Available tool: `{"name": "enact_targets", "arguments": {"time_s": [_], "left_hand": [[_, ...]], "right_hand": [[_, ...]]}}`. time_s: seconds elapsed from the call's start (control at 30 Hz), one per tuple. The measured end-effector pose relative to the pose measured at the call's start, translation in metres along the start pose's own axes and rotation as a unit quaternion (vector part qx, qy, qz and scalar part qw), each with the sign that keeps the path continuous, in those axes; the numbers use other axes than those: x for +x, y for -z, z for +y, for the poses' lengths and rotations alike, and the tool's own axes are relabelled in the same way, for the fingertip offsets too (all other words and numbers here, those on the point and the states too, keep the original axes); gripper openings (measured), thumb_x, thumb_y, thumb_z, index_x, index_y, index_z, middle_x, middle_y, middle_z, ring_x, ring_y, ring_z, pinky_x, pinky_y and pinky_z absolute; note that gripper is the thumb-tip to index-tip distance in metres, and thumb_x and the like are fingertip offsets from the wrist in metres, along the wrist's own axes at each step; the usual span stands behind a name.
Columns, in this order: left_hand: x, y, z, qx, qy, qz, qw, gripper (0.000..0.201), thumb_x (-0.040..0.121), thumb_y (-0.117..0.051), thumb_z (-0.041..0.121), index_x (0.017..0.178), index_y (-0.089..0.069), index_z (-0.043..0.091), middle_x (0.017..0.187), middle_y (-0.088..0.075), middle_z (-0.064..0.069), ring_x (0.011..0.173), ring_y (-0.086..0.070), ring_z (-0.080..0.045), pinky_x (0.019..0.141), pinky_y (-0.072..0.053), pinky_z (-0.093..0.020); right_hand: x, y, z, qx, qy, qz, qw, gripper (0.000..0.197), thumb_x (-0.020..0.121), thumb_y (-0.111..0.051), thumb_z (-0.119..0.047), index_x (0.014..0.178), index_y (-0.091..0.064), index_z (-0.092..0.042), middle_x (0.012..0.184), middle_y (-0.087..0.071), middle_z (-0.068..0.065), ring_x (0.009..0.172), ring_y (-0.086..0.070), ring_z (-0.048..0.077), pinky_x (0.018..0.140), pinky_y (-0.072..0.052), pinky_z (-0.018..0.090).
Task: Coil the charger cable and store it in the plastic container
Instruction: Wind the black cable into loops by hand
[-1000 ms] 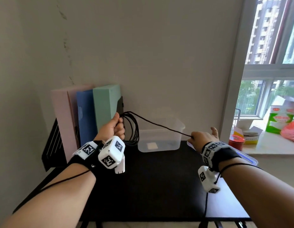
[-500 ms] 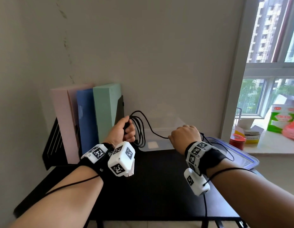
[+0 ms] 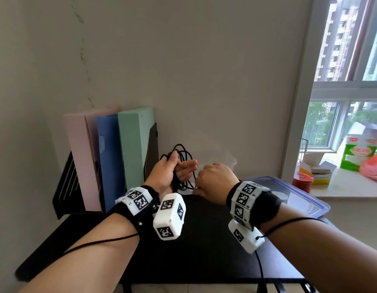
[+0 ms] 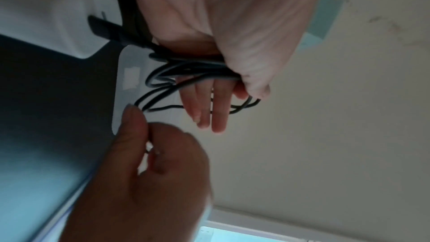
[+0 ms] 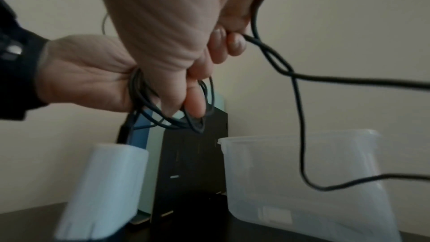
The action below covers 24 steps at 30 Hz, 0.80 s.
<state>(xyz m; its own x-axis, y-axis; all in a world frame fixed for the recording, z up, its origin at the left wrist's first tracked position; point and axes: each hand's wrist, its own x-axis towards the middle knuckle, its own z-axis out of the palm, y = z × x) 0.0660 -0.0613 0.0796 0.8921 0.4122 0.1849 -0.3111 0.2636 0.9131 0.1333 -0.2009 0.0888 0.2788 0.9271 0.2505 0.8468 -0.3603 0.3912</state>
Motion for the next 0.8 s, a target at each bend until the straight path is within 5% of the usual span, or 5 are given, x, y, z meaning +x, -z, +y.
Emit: {"name": "enact_targets", "arguments": {"time_s": [0.23,0.43,0.57,0.7,0.8], "left_hand": [[-0.005,-0.005,-0.016,0.161,-0.001,0.046,0.986,0.053,0.091,-0.049,0.045,0.126,-0.046,0.005,0.124,-0.060,-0.018,0.109,-0.062,-0.026,0.099,-0.049,-0.049],[-0.017,-0.014,-0.016,0.230,0.008,-0.030,0.973,0.029,0.098,-0.038,0.037,0.084,-0.044,0.013,0.056,-0.066,-0.008,0.039,-0.057,-0.019,0.042,-0.041,-0.024],[-0.014,-0.010,-0.012,0.275,0.049,-0.046,0.959,0.040,0.096,-0.038,0.047,0.075,-0.045,0.014,0.043,-0.044,0.001,0.033,-0.032,-0.011,0.037,-0.025,-0.019],[-0.010,0.004,-0.010,0.296,0.047,-0.043,0.953,0.022,0.087,-0.062,0.033,0.083,-0.051,0.014,0.041,-0.037,0.009,0.031,-0.028,-0.005,0.033,-0.023,-0.014],[-0.007,0.018,-0.004,0.261,0.034,0.011,0.965,0.018,0.089,-0.061,0.026,0.084,-0.052,0.012,0.038,-0.036,0.010,0.027,-0.027,-0.003,0.032,-0.021,-0.011]], "right_hand": [[0.004,0.005,-0.007,0.231,0.018,0.026,0.973,0.022,0.082,-0.061,-0.014,0.094,-0.045,-0.022,0.097,-0.055,-0.002,0.096,-0.052,0.019,0.078,-0.042,0.029],[0.003,0.005,0.010,0.333,-0.027,0.074,0.940,0.029,0.074,-0.056,0.001,0.088,-0.039,-0.018,0.090,-0.048,0.000,0.078,-0.045,0.017,0.069,-0.037,0.025],[0.004,0.005,0.015,0.314,-0.040,0.074,0.946,0.024,0.080,-0.060,-0.004,0.092,-0.043,-0.015,0.089,-0.049,-0.003,0.074,-0.047,0.013,0.066,-0.037,0.021],[-0.003,-0.002,0.033,0.153,-0.120,0.002,0.981,0.037,0.078,-0.070,-0.033,0.105,-0.050,-0.018,0.112,-0.056,0.000,0.105,-0.053,0.021,0.078,-0.042,0.031],[-0.012,-0.014,0.050,0.142,-0.196,-0.103,0.965,0.033,0.087,-0.054,-0.052,0.086,-0.055,-0.019,0.098,-0.062,0.002,0.093,-0.059,0.023,0.074,-0.043,0.030]]}}
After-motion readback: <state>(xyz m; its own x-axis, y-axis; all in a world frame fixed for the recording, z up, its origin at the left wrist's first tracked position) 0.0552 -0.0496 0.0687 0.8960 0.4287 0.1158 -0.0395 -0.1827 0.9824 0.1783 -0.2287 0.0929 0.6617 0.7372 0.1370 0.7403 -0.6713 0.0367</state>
